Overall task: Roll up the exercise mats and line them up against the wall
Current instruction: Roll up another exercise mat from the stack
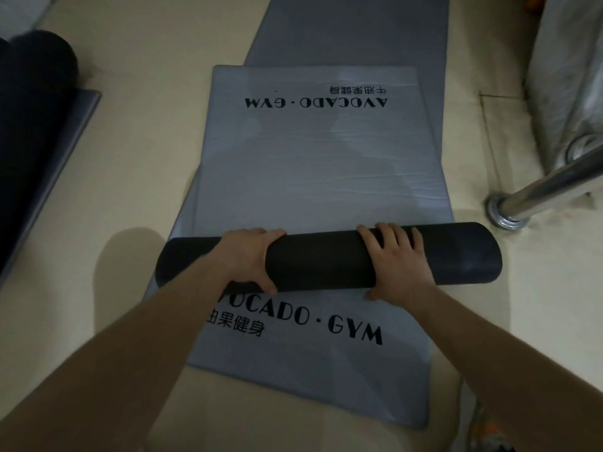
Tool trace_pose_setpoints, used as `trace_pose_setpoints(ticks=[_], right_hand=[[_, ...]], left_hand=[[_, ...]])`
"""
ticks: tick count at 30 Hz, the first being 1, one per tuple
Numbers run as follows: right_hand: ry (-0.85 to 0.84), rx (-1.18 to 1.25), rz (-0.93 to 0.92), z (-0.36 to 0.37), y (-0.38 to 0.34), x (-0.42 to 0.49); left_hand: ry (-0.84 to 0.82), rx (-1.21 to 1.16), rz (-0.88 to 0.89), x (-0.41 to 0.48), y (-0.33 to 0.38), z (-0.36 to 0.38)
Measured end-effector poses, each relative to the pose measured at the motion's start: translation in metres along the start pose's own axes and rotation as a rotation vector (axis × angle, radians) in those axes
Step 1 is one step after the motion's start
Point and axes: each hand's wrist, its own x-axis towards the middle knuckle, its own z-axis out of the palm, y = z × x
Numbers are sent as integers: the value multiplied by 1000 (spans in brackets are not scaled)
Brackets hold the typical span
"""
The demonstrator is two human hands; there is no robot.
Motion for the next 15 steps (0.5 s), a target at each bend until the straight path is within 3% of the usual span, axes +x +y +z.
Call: trace_pose_setpoints(ticks=[3,6,8,11,13,15], right_hand=[[60,70,-22,-2,5,13],[-72,125,-103,-29,23,51],[-155,144,-135,-42,29,68],[9,145,-50,-41,35,72],[121,-37,-51,-26,35,63],[149,-145,-90,-17,36,66]], left_hand=[[-46,-32,-22,13,-3,-17],[298,123,-30,7,-1,7],[394,219,-18,4,-1,24],[299,156,-4,30,-14,-7],[139,18,-5,50,-22,-42],[97,-7,2,61,-28,-52]])
